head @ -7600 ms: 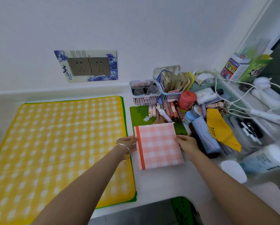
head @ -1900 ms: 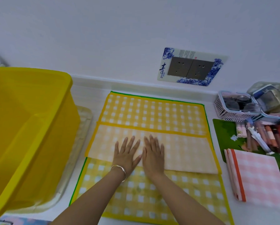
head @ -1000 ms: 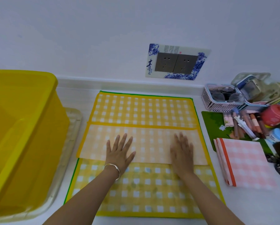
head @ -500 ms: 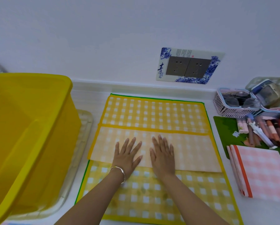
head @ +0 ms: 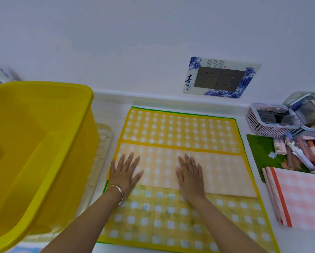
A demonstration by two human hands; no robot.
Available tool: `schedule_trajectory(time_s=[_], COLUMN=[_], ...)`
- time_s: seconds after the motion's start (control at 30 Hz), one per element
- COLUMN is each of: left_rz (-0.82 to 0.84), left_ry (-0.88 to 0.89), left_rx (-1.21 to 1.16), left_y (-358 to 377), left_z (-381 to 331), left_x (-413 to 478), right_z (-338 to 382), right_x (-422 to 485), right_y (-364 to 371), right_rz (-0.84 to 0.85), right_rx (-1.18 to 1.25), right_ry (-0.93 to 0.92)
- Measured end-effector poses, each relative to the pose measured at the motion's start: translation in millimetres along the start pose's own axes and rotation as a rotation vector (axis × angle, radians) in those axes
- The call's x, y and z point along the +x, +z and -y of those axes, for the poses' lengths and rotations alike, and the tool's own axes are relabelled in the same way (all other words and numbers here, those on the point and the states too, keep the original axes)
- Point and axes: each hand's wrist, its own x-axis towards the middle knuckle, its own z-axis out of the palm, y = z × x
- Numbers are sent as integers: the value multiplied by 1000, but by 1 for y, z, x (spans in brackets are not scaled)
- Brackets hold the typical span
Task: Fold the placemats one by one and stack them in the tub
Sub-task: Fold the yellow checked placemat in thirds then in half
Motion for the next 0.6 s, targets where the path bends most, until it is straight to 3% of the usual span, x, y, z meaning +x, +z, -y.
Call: schedule_trajectory(time_s=[0.13,0.27,0.33,0.6], left_rz=[29,-24,38,109], left_ry=[51,268,348,380], left_rx=[-13,20,89,113], left_y=[-5,-7,-7,-5], left_z=[-4,-18,-27,-47], left_x=[-4,-10,-12,-6], right_z=[-25,-49,-55,-46], right_x=[-11,-23,-27,-25], right_y=[-16,-35,-40,-47], right_rz=[68,206,200,226], right_rx=[52,-90,-208,-240], right_ry=[-192,-373,-432,-448])
